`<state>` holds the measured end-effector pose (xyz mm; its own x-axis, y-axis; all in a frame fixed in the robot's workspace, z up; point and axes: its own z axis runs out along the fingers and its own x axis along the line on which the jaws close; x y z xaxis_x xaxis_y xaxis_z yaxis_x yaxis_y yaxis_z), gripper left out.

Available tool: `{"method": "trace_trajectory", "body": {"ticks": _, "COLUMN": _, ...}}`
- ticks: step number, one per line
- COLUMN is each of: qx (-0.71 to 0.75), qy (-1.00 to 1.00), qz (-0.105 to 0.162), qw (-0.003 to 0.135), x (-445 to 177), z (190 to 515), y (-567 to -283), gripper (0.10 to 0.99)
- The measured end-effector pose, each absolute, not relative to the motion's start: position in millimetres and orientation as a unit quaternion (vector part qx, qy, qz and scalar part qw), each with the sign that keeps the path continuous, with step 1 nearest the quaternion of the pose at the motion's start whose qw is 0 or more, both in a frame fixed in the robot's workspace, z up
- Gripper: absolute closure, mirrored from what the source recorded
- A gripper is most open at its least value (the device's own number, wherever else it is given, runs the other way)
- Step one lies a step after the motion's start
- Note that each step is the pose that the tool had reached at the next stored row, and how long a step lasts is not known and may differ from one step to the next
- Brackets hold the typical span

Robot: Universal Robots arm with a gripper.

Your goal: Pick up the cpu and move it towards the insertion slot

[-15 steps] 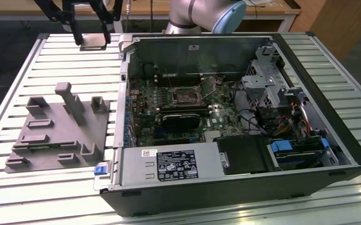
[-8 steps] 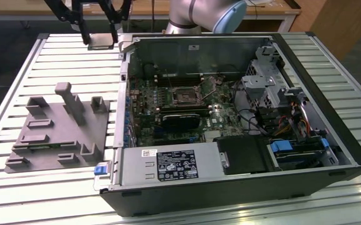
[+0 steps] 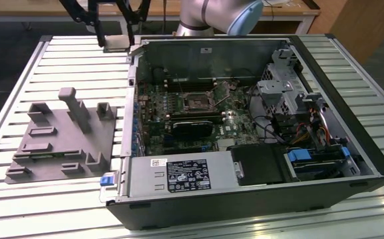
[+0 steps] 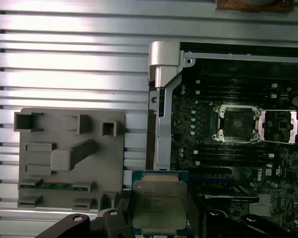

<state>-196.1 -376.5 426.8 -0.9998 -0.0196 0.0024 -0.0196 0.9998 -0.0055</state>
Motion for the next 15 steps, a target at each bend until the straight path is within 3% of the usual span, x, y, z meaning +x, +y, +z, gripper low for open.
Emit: {"method": "trace_trajectory", "body": {"ticks": 15, "qx": 0.010, "qy": -1.000, "qz": 0.003, "qw": 0.001, "x": -165.7, "z": 426.3, "y": -373.6, "gripper": 0.553}}
